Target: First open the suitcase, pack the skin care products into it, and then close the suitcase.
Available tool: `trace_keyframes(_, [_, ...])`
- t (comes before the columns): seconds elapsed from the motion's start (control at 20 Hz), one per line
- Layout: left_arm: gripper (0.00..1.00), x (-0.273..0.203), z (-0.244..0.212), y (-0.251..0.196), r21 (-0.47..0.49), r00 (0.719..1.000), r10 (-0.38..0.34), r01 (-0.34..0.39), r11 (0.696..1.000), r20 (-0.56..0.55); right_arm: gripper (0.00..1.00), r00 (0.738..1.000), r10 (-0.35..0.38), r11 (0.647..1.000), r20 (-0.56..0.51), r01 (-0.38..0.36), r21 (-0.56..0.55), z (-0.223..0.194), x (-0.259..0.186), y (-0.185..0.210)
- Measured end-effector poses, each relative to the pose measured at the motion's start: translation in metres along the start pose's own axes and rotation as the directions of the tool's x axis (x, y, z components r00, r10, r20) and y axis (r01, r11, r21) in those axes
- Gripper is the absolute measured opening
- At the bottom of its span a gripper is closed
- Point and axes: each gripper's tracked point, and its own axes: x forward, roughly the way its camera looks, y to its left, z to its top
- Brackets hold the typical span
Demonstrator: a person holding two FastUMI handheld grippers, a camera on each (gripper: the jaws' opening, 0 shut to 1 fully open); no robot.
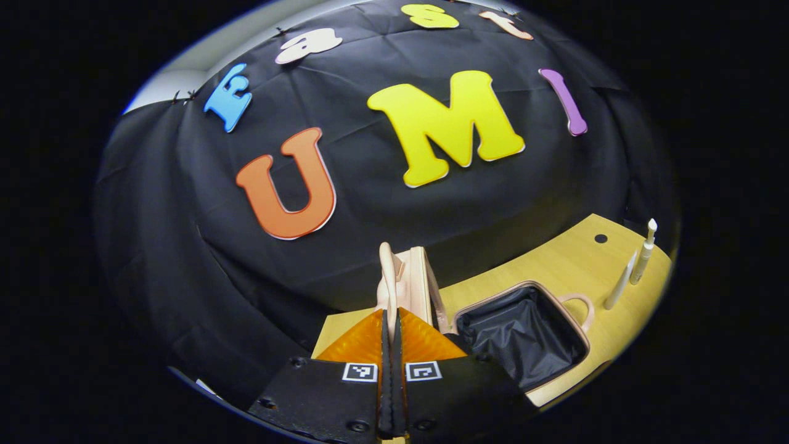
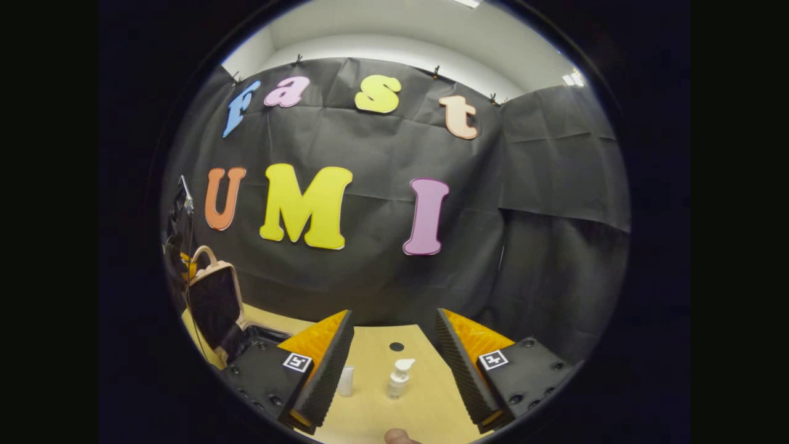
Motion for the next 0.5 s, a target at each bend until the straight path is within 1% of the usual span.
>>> trace_keyframes(0.05, [0.02,0.012,-0.010,0.016,-0.008,1.000,0.014,-0.014,1.000,-0.009,0.79,1.000,0.007,1.000,-0.003,-0.007,-0.001,0.000,0.001,0.008])
trace_keyframes(0.15, [0.03,0.029,-0.029,0.035,-0.001,0.999,0.030,-0.030,1.000,-0.030,0.80,1.000,0.016,1.000,-0.018,-0.016,0.003,-0.002,0.001,0.019])
trace_keyframes(0.2, [0.03,0.031,-0.036,0.046,0.004,0.999,0.036,-0.036,0.999,-0.035,0.80,0.999,0.020,1.000,-0.029,-0.020,0.006,-0.006,0.003,0.025])
trace_keyframes(0.3, [0.03,0.037,-0.062,0.068,-0.021,0.997,0.039,-0.041,0.999,-0.061,0.80,0.999,0.022,1.000,-0.044,-0.022,0.004,-0.009,0.003,0.034])
trace_keyframes(0.4, [0.02,0.045,-0.084,0.080,-0.112,0.998,0.017,-0.024,0.993,-0.057,0.80,0.998,0.024,1.000,-0.052,-0.023,0.004,-0.010,0.003,0.040])
trace_keyframes(0.5, [0.02,0.053,-0.105,0.089,-0.191,0.998,-0.004,-0.007,0.982,-0.055,0.80,0.998,0.026,1.000,-0.065,-0.025,0.008,-0.014,0.002,0.048])
